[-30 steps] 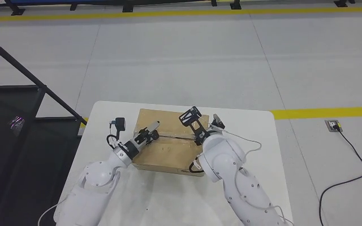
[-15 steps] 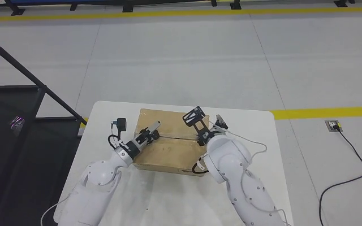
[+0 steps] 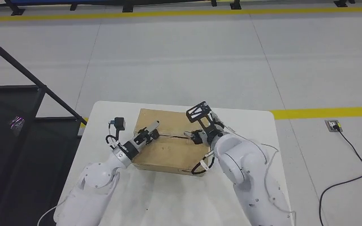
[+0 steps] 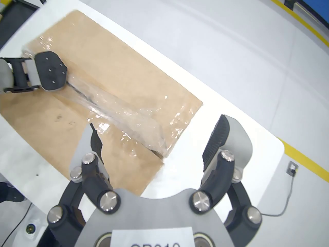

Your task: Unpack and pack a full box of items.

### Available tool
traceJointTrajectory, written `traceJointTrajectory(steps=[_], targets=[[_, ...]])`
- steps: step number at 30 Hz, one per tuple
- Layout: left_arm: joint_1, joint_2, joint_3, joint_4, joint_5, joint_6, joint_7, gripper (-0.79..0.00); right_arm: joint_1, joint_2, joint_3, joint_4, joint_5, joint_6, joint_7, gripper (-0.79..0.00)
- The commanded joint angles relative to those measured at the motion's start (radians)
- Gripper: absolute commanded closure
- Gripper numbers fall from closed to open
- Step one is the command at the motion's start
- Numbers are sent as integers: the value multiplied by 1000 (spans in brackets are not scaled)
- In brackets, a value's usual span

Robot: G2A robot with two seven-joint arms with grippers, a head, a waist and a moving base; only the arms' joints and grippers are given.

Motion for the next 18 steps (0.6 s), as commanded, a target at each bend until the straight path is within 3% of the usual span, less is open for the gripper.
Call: traceJointTrajectory(steps=[1, 5, 11, 13, 18], targets=[[15, 3, -23, -27, -13, -7, 5, -785, 12, -1, 31, 9, 159, -44, -12, -785], [57, 12, -92, -86, -45, -24, 12, -785, 63, 1, 110, 93, 553, -194, 21, -785], [141, 31, -238, -130, -68, -62, 38, -785, 63, 1, 110, 93, 553, -194, 21, -785], [167, 36, -276, -125, -60, -77, 46, -785, 48, -6, 80, 98, 681, -196, -7, -785], [241, 44, -346, -110, -57, -115, 61, -785, 122, -16, 9, 225, 759, -93, 10, -785]])
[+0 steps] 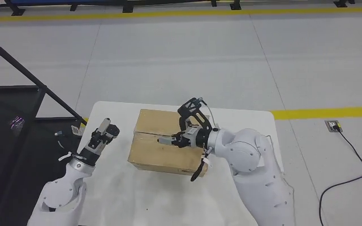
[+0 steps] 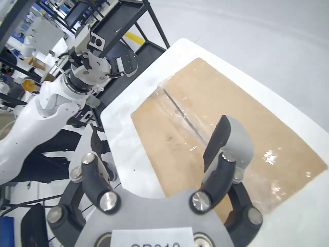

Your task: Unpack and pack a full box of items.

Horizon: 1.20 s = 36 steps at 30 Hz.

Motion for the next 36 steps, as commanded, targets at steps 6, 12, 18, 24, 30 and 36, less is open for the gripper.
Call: traceJointTrajectory(steps=[6, 12, 18, 24, 30, 36], targets=[[60, 5, -53, 6, -30, -18, -1, -785, 166, -22, -84, 242, 167, 134, 57, -280], [80, 7, -68, -6, -49, -27, -6, -785, 267, -43, -171, 387, 156, 241, 45, -237], [88, 8, -73, -3, -62, -25, -16, -785, 336, -67, -245, 517, 156, 282, -7, 0], [88, 9, -76, 7, -80, -19, -30, -785, 382, -80, -271, 606, 177, 303, 6, 0], [88, 10, -77, 4, -88, -14, -46, -785, 386, -73, -254, 636, 191, 310, 42, 0], [86, 10, -70, -2, -81, -11, -51, -785, 368, -57, -220, 627, 192, 328, 65, 0]])
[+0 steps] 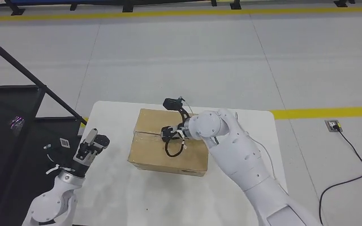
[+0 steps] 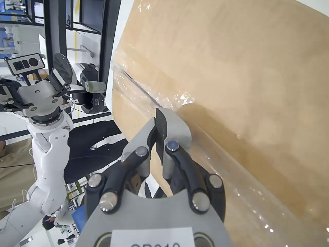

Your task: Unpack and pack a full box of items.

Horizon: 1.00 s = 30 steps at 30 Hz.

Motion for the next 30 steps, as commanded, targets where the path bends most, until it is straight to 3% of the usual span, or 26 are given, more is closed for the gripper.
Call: traceJointTrajectory(steps=[1, 12, 30], targets=[[-1, 0, 1, -1, 2, 2, 0, -785, -9, 7, 13, -9, -2, 5, 6, 0], [-10, 1, 9, 6, 3, 6, -1, -785, -61, 43, 69, -79, -25, 43, 92, 0], [-15, 0, 22, 13, 3, 6, 3, -785, -162, 108, 208, -177, -57, 106, 103, 0]])
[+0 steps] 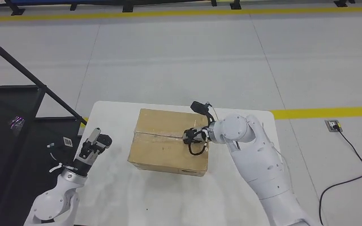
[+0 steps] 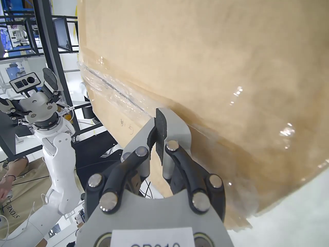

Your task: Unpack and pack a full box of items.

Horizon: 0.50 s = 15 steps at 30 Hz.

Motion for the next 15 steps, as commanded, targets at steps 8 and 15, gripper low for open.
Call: traceJointTrajectory(steps=[8, 15], targets=[[-11, -1, 15, 20, 18, 3, 4, -785, -68, 39, 100, -68, 5, 7, 17, 0], [-33, -2, 44, 58, 46, 11, 2, -785, -121, 65, 164, -121, 25, 4, 21, 0]])
